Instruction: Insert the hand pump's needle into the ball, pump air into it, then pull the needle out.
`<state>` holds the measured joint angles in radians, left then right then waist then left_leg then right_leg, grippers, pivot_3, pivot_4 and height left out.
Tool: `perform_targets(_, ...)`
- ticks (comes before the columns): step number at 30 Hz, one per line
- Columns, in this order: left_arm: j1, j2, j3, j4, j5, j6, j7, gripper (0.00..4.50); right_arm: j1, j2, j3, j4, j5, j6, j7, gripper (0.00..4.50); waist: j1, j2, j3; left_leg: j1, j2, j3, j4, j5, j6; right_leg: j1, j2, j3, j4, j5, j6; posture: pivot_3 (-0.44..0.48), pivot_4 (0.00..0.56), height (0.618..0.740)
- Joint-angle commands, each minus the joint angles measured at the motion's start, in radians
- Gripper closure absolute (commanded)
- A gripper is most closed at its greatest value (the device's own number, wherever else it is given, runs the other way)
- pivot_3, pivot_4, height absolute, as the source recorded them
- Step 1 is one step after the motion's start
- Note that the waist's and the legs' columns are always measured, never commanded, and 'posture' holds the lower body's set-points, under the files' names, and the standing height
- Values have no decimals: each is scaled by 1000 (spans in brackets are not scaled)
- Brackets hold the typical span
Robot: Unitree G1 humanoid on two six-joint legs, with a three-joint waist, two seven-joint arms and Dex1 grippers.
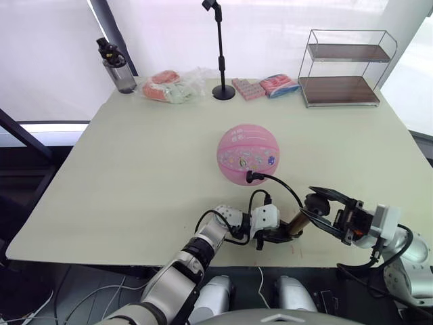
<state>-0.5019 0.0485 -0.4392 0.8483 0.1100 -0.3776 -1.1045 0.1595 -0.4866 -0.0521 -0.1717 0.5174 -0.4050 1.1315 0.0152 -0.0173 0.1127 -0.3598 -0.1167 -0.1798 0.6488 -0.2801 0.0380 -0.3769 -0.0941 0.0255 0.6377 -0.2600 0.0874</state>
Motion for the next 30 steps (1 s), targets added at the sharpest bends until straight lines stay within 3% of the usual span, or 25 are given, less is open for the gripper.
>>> perform_targets(1,19,14,-7,48,22,43,9,3412,30,-26,51,-63,1,64,18,2397,0,4,3,0,0,0,0,0,0,0,0,0,0,0,0,0,150,736)
perform_targets(13,9,12,-8,66,19,34,2,3412,-25,-98,-27,-233,62,173,-57,2397,2,10,12,-2,-1,0,0,0,0,-2,-1,0,0,0,0,0,150,736)
perform_targets(30,13,14,-13,63,16,32,-5,3412,-159,-225,-278,-355,258,347,-134,2397,1,11,19,-2,-2,1,2,0,0,-1,-2,1,2,0,0,0,150,736)
